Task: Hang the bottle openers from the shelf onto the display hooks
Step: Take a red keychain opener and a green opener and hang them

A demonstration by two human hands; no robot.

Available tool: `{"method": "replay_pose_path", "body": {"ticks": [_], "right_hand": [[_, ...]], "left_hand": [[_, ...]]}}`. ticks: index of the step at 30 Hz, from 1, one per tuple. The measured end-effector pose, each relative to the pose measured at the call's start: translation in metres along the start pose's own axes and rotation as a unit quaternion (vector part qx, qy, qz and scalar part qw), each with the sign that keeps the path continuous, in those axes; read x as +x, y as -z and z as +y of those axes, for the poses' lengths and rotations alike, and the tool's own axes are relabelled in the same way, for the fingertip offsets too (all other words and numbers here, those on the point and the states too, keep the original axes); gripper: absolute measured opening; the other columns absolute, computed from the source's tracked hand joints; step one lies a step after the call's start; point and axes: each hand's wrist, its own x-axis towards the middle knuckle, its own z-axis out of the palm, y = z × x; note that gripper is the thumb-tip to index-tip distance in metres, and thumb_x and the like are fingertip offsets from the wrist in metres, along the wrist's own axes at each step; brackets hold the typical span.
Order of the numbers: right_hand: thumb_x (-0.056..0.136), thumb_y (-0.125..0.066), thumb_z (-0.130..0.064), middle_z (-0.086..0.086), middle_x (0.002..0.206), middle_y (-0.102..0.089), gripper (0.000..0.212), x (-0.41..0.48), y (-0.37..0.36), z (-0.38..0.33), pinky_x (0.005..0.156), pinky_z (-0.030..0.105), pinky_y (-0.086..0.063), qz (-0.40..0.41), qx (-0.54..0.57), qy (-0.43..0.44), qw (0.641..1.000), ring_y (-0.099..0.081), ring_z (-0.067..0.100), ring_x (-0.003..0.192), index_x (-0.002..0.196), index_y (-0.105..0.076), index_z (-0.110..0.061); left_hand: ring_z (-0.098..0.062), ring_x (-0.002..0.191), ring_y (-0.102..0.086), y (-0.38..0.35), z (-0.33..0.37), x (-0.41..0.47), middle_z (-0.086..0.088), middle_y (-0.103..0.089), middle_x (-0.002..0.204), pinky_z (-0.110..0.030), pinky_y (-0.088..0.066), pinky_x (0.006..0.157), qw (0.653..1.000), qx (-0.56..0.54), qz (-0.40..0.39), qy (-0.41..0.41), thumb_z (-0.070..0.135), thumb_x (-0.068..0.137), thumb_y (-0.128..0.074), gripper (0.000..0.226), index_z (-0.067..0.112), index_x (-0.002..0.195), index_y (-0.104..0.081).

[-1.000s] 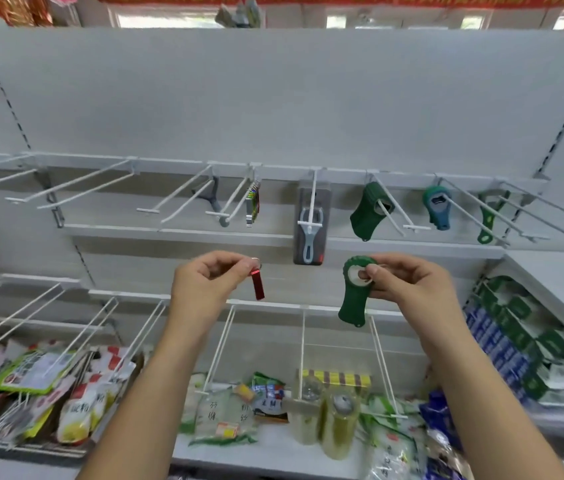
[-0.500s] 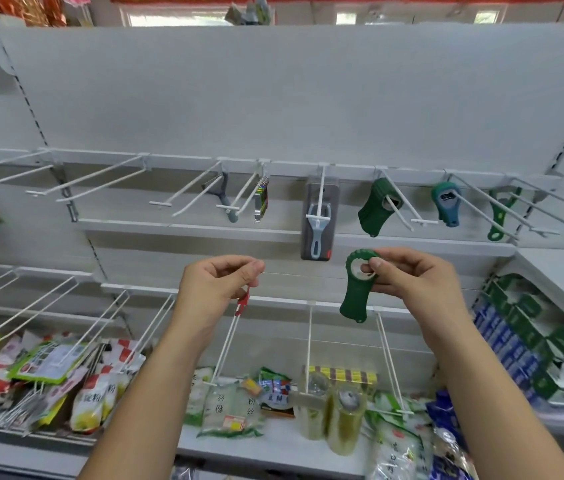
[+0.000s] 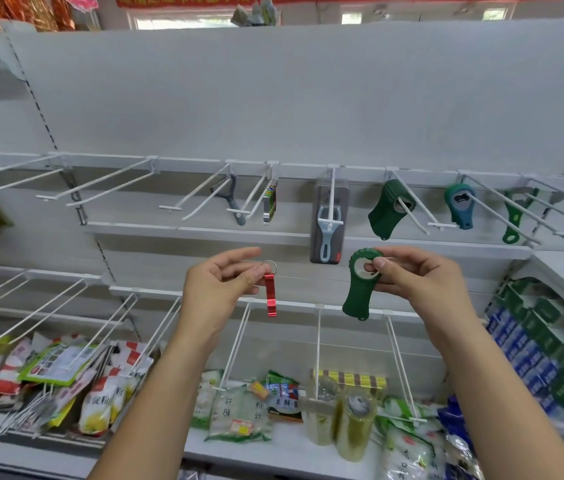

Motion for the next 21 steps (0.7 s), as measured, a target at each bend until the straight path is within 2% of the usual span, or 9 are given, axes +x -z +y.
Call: {"method": "replay_pose_path", "body": {"ticks": [2, 5, 10, 13, 17, 21], "right_hand": [[0.089, -0.068, 0.001, 0.010, 0.091, -0.079, 0.016, 0.001, -0.002, -0.001, 0.074, 0.033, -0.063, -0.003, 0.003, 0.002, 1.000, -0.077, 0.025, 0.087, 0.103, -0.073, -0.006], [0.089, -0.067, 0.000, 0.008, 0.090, -0.079, 0.016, 0.003, -0.004, -0.002, 0.073, 0.030, -0.063, -0.014, 0.004, 0.003, 1.000, -0.077, 0.023, 0.086, 0.100, -0.074, -0.010], [0.089, -0.066, 0.000, 0.007, 0.089, -0.079, 0.016, 0.003, -0.008, -0.002, 0.073, 0.031, -0.063, -0.026, 0.002, 0.007, 1.000, -0.077, 0.023, 0.085, 0.098, -0.073, -0.011], [0.088, -0.066, 0.001, 0.008, 0.089, -0.079, 0.016, 0.001, -0.012, 0.000, 0.072, 0.033, -0.064, -0.031, 0.006, 0.004, 0.999, -0.077, 0.024, 0.085, 0.098, -0.072, -0.010], [0.088, -0.066, 0.002, 0.009, 0.089, -0.079, 0.016, 0.000, -0.016, 0.003, 0.067, 0.028, -0.062, -0.034, 0.012, 0.002, 0.999, -0.077, 0.023, 0.082, 0.100, -0.072, -0.007], [0.088, -0.067, 0.000, 0.009, 0.090, -0.079, 0.017, 0.001, -0.019, 0.005, 0.069, 0.030, -0.063, -0.036, 0.007, -0.002, 0.999, -0.077, 0.025, 0.084, 0.102, -0.073, -0.007]], "left_hand": [[-0.023, 0.088, -0.077, 0.002, 0.001, 0.002, -0.007, -0.080, 0.089, -0.028, -0.062, 0.073, 1.000, 0.002, 0.009, -0.008, 0.004, 0.083, -0.077, 0.019, 0.008, 0.102, -0.075], [-0.026, 0.086, -0.077, 0.006, 0.001, 0.004, -0.008, -0.079, 0.086, -0.036, -0.061, 0.078, 1.000, 0.017, 0.018, -0.015, 0.005, 0.083, -0.077, 0.011, 0.010, 0.092, -0.078], [-0.028, 0.083, -0.077, 0.011, 0.001, 0.004, -0.011, -0.078, 0.082, -0.041, -0.062, 0.078, 0.999, 0.025, 0.036, -0.025, 0.000, 0.085, -0.075, 0.010, 0.008, 0.091, -0.074], [-0.027, 0.082, -0.076, 0.012, 0.007, 0.003, -0.011, -0.077, 0.085, -0.036, -0.062, 0.071, 0.996, 0.029, 0.063, -0.058, 0.001, 0.083, -0.078, 0.015, 0.011, 0.092, -0.071], [-0.021, 0.078, -0.075, 0.015, 0.020, 0.011, -0.004, -0.077, 0.084, -0.027, -0.058, 0.062, 0.991, 0.008, 0.100, -0.092, 0.004, 0.082, -0.080, 0.016, 0.016, 0.088, -0.071], [-0.015, 0.069, -0.072, 0.014, 0.027, 0.026, 0.001, -0.077, 0.080, -0.024, -0.057, 0.060, 0.988, -0.017, 0.114, -0.098, 0.004, 0.082, -0.080, 0.016, 0.015, 0.086, -0.070]]}}
